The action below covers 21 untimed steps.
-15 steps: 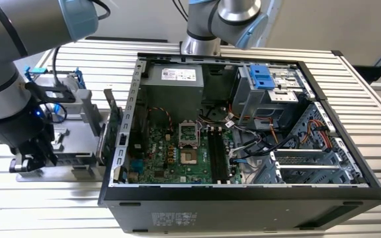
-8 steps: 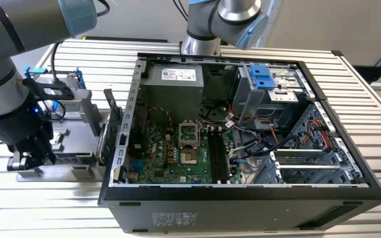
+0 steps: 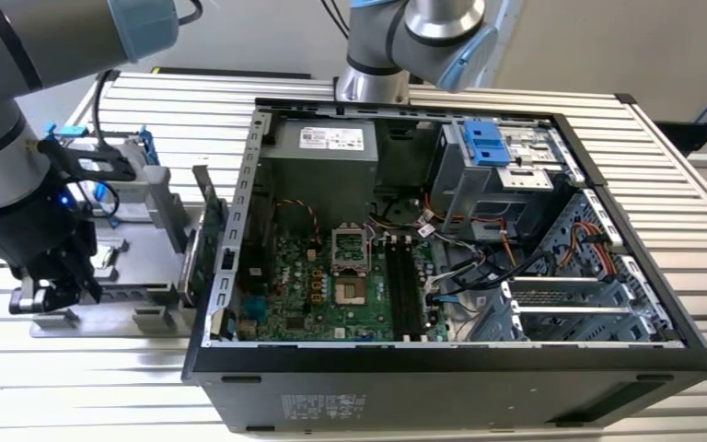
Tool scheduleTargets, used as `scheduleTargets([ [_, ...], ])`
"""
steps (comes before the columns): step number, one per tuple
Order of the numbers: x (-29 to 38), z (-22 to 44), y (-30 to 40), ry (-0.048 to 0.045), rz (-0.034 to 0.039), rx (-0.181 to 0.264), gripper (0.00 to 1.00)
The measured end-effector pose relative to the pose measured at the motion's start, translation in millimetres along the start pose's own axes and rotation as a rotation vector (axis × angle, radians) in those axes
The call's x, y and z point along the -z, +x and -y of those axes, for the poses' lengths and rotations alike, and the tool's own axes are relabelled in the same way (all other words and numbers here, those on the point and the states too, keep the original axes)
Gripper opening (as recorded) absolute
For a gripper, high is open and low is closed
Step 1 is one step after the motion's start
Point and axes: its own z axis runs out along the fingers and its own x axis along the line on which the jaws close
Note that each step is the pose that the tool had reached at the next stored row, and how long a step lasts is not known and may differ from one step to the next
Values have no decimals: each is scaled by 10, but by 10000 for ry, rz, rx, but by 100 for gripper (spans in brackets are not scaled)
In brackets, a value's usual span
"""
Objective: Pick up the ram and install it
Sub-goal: 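Pick up the ram and move it above insertion slot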
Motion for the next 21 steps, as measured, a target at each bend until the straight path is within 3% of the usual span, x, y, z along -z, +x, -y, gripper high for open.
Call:
scheduleTargets([
  [9, 46, -1, 0, -1, 0, -9, 0],
  [21, 188, -4, -1, 0, 0, -13, 0],
])
